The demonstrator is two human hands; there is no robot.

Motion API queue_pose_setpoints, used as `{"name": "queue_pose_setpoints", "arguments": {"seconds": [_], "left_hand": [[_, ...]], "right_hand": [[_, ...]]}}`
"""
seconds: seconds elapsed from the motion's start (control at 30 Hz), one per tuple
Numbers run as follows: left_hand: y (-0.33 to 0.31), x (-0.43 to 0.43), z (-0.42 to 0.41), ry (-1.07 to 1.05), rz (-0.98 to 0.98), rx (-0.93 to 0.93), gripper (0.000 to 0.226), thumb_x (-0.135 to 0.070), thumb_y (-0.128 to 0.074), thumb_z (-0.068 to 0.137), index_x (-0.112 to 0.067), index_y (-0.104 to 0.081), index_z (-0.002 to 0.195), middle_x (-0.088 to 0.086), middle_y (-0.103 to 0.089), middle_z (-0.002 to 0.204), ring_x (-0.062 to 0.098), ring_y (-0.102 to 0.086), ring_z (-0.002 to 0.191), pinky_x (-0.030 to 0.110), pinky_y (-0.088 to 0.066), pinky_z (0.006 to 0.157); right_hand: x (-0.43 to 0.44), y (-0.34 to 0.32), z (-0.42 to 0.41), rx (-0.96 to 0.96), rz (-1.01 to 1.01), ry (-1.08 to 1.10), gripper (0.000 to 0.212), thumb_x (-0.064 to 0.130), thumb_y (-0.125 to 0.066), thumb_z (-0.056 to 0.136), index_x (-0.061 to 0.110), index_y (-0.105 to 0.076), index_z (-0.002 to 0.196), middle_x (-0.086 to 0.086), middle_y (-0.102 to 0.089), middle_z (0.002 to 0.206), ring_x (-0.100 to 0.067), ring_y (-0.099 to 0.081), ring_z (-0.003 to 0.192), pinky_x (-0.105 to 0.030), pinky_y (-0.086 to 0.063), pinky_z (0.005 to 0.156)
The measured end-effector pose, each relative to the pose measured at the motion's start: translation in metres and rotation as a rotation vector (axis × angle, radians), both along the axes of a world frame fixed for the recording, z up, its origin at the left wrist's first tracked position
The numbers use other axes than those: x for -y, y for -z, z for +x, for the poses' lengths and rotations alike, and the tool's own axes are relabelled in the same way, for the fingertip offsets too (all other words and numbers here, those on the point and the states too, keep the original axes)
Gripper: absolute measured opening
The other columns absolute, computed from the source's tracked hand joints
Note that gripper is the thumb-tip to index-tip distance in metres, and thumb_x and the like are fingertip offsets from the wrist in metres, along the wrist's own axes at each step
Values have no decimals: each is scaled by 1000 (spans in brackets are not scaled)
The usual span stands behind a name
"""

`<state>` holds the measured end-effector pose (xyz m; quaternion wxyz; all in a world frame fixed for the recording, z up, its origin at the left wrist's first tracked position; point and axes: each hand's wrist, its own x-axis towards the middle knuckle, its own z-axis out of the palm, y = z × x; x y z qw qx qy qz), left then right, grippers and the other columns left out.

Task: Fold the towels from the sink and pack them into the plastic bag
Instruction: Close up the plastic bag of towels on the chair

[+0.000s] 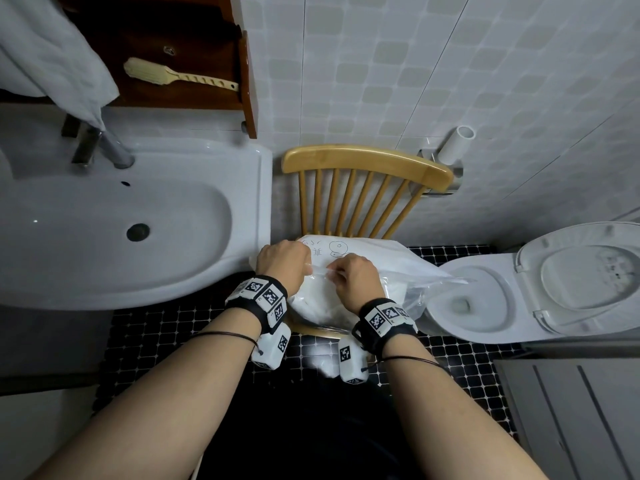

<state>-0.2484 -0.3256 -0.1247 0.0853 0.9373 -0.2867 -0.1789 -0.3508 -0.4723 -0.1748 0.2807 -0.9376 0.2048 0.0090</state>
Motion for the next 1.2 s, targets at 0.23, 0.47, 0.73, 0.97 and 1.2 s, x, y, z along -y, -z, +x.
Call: {"name": "queue_pose_setpoints", "arguments": {"seconds": [0.23, 0.47, 0.73, 0.97, 1.2], "left_hand": [[-2, 1, -4, -19, -51, -47, 34, -1, -64, 88, -31, -67, 75, 0, -73, 102, 30, -70, 93, 31, -45, 73], [-1, -2, -8, 77, -122, -75, 17, -19, -64, 93, -35, -70, 95, -8, -70, 112, 23, -67, 101, 31, -47, 76], [0, 7, -17, 12, -139, -77, 11, -19, -70, 97, -30, -71, 92, -4, -75, 100, 23, -69, 97, 32, -49, 76], [-3, 11, -12, -12, -96, -67, 30, -5, -65, 90, -29, -61, 71, -6, -73, 93, 25, -70, 92, 34, -52, 73], [8, 12, -15, 102, -152, -57, 24, -16, -65, 92, -34, -70, 107, -7, -66, 115, 23, -63, 110, 31, -45, 81]], "right_hand": [[3, -6, -3, -40, 46, 55, 7, 27, -73, 94, 29, -79, 97, 3, -78, 98, -27, -70, 97, -43, -56, 88], [2, -13, -2, -62, 94, 44, 11, 19, -73, 91, 27, -78, 86, 2, -78, 90, -26, -70, 88, -43, -58, 85], [-3, -23, 3, -153, -53, -7, 28, 2, -60, 86, 30, -64, 84, 4, -74, 97, -27, -67, 97, -39, -52, 88], [-4, -18, 3, -91, -45, -24, 20, 5, -63, 86, 22, -74, 88, -1, -74, 95, -29, -68, 91, -41, -54, 83], [13, -4, -22, 45, -122, 96, 15, 14, -74, 87, 20, -81, 99, -10, -75, 97, -35, -66, 92, -40, -51, 81]]}}
